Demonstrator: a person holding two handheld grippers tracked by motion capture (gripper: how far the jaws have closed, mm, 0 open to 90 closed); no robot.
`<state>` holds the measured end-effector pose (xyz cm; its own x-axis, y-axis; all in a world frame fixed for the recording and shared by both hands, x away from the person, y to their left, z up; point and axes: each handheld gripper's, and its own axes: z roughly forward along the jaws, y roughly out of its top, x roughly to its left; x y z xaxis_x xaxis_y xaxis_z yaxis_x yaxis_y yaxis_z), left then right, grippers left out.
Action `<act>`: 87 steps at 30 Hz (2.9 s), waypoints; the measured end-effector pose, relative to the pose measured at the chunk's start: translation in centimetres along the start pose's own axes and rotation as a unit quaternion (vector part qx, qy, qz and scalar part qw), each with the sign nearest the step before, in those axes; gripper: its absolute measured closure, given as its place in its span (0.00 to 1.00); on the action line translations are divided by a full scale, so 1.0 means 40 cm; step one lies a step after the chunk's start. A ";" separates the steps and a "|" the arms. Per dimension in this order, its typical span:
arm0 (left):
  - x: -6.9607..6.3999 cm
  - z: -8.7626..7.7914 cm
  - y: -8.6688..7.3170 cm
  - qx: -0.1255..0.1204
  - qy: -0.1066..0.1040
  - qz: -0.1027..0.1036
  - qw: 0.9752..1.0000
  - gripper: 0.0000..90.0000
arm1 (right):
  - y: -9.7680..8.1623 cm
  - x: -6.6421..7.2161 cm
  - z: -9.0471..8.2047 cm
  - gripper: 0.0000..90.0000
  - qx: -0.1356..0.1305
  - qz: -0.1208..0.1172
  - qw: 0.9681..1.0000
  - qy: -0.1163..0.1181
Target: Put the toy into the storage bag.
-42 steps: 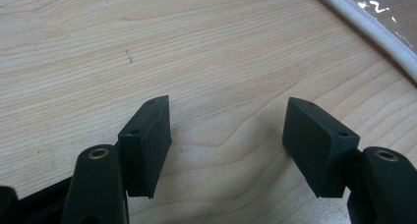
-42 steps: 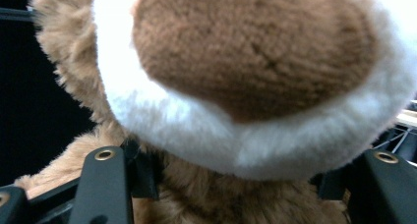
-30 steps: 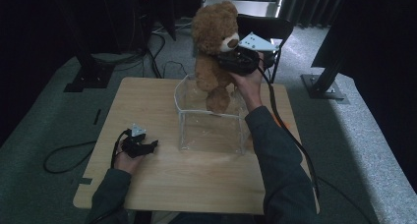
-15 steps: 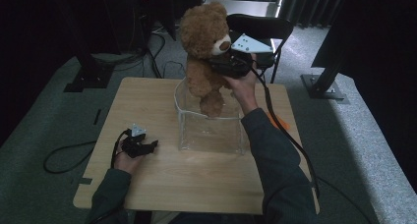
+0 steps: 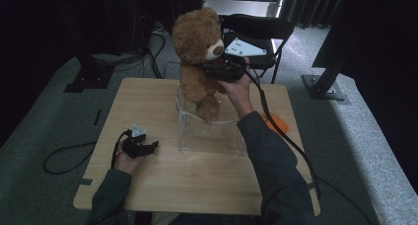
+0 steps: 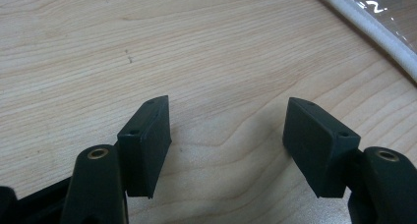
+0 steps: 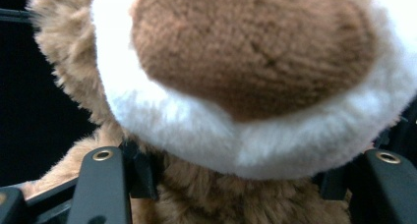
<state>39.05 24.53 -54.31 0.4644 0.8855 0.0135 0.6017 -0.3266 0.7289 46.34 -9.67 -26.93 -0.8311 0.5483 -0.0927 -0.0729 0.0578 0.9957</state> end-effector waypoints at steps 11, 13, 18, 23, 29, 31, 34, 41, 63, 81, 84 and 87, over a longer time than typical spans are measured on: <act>0.000 0.000 0.000 0.000 0.000 0.000 1.000 0.39 | -0.013 -0.004 0.000 0.39 0.009 0.005 1.000 0.001; 0.000 0.000 0.000 0.000 0.000 0.000 1.000 0.39 | -0.017 -0.007 0.000 0.39 0.009 0.008 1.000 -0.001; 0.000 0.000 0.000 0.000 0.000 0.000 1.000 0.39 | -0.023 -0.008 0.001 0.39 0.013 0.009 1.000 0.002; -0.001 0.000 0.000 0.000 0.000 -0.001 1.000 0.39 | -0.027 -0.008 0.004 0.39 0.018 0.008 1.000 0.004; 0.000 0.000 0.000 0.000 0.000 -0.001 1.000 0.39 | -0.034 -0.012 0.006 0.39 0.024 0.008 1.000 0.003; 0.000 0.000 0.000 0.000 0.000 0.000 1.000 0.39 | -0.035 -0.013 0.006 0.39 0.026 0.008 1.000 0.004; 0.000 0.000 0.000 0.000 0.000 0.000 1.000 0.39 | -0.036 -0.014 0.006 0.39 0.027 0.009 1.000 0.006; 0.000 0.000 0.000 0.000 0.000 0.000 1.000 0.39 | -0.042 -0.021 0.005 0.39 0.031 0.016 0.999 0.011; 0.000 0.000 0.000 0.000 0.000 0.001 1.000 0.39 | -0.076 -0.028 0.033 0.39 0.066 0.020 0.997 0.015; 0.000 0.000 0.000 0.000 0.000 0.001 1.000 0.39 | -0.117 -0.052 0.031 0.38 0.090 0.029 0.996 -0.006; 0.000 0.000 0.000 0.000 0.000 0.001 1.000 0.39 | -0.119 -0.049 0.033 0.38 0.094 0.027 0.995 -0.006; 0.000 0.000 0.000 0.000 0.000 0.001 1.000 0.39 | -0.122 -0.047 0.035 0.38 0.096 0.023 0.995 -0.006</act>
<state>39.04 24.53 -54.32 0.4654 0.8850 0.0143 0.6010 -0.3278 0.7289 49.02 -9.81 -31.62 -0.8246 0.5637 -0.0480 0.0733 0.1905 0.9789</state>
